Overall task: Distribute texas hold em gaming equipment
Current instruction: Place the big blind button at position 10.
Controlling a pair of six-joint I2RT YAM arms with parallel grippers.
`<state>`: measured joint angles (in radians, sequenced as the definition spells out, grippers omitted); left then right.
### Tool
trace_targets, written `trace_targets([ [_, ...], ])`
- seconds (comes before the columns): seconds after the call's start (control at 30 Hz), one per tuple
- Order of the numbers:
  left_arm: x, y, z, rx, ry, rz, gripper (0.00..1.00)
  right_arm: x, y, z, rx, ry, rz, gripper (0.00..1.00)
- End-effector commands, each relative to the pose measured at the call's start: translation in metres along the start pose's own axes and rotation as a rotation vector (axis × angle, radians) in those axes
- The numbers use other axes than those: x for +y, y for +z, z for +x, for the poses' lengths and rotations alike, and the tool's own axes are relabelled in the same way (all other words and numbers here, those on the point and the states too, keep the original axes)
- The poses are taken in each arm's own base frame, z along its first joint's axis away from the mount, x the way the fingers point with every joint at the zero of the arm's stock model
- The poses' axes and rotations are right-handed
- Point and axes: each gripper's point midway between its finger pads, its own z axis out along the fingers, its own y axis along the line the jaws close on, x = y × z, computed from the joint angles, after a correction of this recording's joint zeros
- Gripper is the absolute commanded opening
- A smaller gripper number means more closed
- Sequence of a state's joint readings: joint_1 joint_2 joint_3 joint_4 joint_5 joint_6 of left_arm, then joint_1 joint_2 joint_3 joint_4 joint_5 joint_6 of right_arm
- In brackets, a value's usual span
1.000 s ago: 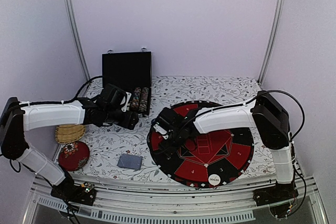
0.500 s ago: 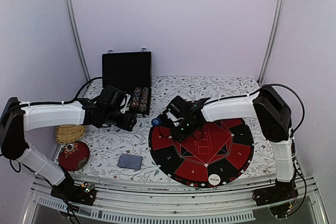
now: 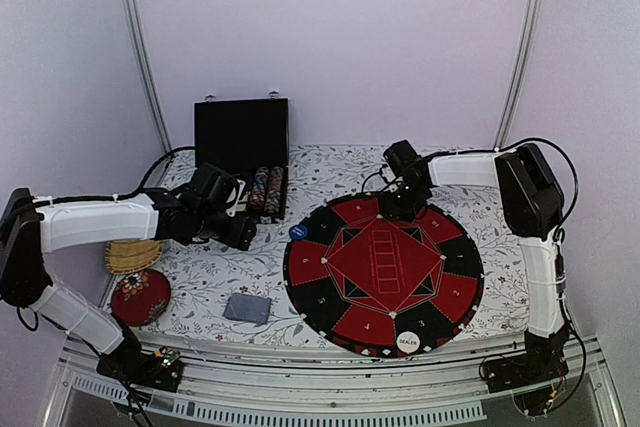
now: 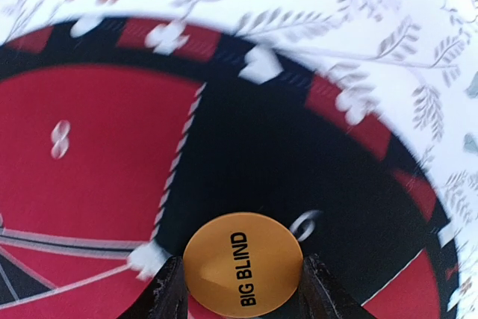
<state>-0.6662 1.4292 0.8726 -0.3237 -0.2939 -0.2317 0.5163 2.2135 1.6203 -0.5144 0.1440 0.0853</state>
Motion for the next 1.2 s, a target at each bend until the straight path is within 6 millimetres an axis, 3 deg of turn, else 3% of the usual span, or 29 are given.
trace_targets([
  [0.0, 0.007, 0.001, 0.002, 0.012, 0.001, -0.020, 0.84, -0.030, 0.023, 0.009, 0.068, 0.020, 0.061, 0.44],
  [0.2, 0.009, -0.002, 0.003, 0.007, 0.005, -0.026, 0.84, -0.069, 0.011, 0.022, 0.070, 0.102, 0.097, 0.44],
  [0.43, 0.006, 0.002, 0.002, 0.010, 0.007, -0.013, 0.84, -0.098, -0.004, 0.036, 0.066, 0.154, 0.117, 0.44],
  [0.83, 0.006, 0.001, 0.005, 0.012, 0.000, -0.010, 0.84, -0.089, 0.000, 0.022, 0.042, 0.176, 0.029, 0.44],
  [1.07, 0.008, 0.000, 0.005, 0.014, -0.001, -0.016, 0.84, -0.090, 0.006, 0.023, 0.058, 0.176, 0.039, 0.44],
  [1.17, 0.007, 0.000, 0.006, 0.013, -0.004, -0.014, 0.84, -0.089, 0.002, 0.023, 0.059, 0.176, 0.036, 0.54],
])
